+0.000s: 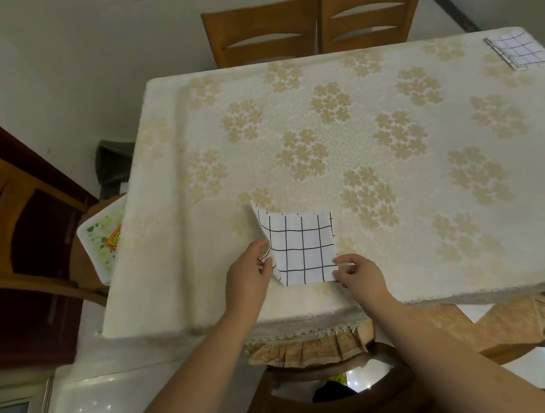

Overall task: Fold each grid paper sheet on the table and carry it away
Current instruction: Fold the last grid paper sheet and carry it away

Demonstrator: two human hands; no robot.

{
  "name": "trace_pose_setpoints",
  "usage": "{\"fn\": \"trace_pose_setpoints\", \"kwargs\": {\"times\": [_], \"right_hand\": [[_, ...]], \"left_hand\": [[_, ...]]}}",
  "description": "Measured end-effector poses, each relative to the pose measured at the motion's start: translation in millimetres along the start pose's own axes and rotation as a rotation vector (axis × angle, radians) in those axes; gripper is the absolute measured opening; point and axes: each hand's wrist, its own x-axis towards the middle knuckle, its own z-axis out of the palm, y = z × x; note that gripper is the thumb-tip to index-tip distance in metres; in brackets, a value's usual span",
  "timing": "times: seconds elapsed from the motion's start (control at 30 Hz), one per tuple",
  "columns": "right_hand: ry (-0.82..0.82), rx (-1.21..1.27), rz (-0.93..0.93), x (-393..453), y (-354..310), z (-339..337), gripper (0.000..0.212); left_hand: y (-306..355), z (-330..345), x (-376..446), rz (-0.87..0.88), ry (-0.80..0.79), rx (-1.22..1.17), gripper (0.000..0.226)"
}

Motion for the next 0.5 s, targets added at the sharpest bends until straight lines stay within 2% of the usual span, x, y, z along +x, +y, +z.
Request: {"fn": "trace_pose_setpoints", "kwargs": {"times": [0.23, 0.37, 0.5], "right_hand": [[-0.039, 0.077, 0.081, 0.3, 6.8, 3.1, 0.032], [-0.014, 0.032, 0.052, -2.1, 10.7, 3.5, 0.043], [0.007, 0.098, 0.082, 0.6, 17.8, -0.2, 0.029]], "left_hand": [[16.1, 27.5, -7.9, 0.165, -0.069, 0.096, 0.028], [22.5, 51.0, -9.5, 0.229, -0.107, 0.131, 0.018], [25.6, 74.8, -12.5, 0.293, -0.144, 0.212, 0.008]]}}
